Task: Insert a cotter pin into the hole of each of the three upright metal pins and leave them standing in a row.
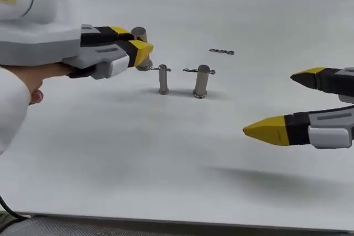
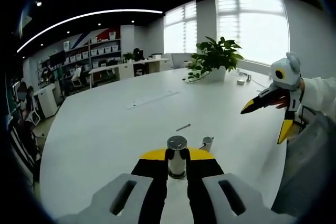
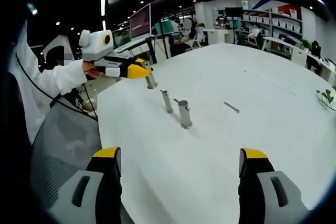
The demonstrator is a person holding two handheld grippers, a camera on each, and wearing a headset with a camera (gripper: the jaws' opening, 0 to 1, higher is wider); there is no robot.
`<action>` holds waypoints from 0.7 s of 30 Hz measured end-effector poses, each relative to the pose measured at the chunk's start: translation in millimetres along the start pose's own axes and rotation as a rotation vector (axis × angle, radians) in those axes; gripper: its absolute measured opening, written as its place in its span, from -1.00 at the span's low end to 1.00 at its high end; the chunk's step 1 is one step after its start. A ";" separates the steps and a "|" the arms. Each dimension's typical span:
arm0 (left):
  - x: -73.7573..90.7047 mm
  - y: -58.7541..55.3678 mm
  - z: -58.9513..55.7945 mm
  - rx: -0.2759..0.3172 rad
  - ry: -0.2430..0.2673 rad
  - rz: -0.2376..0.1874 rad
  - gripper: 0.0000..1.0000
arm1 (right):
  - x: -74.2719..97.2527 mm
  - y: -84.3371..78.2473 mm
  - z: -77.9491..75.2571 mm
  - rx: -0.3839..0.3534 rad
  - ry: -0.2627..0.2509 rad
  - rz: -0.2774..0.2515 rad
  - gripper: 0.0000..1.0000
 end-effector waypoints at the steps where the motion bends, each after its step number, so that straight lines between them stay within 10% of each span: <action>1: -1.4 -0.6 -2.0 0.002 -0.008 0.002 -0.82 | 0.3 -0.6 0.2 0.001 0.002 0.001 0.82; 21: -34.9 -25.8 -34.9 0.030 -0.074 0.078 -0.81 | 1.7 -4.9 -7.8 -0.001 -0.002 -0.004 0.75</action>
Point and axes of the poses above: the centre of the closed fingertips' face, and the gripper's own axes: x roughly backward along the fingers, z roughly to its left, y roughly out of its top, the point moved 6 cm from there along x, roughly backward along the fingers, and after that the axes turned 13 degrees about -y, right-handed, at the moved point
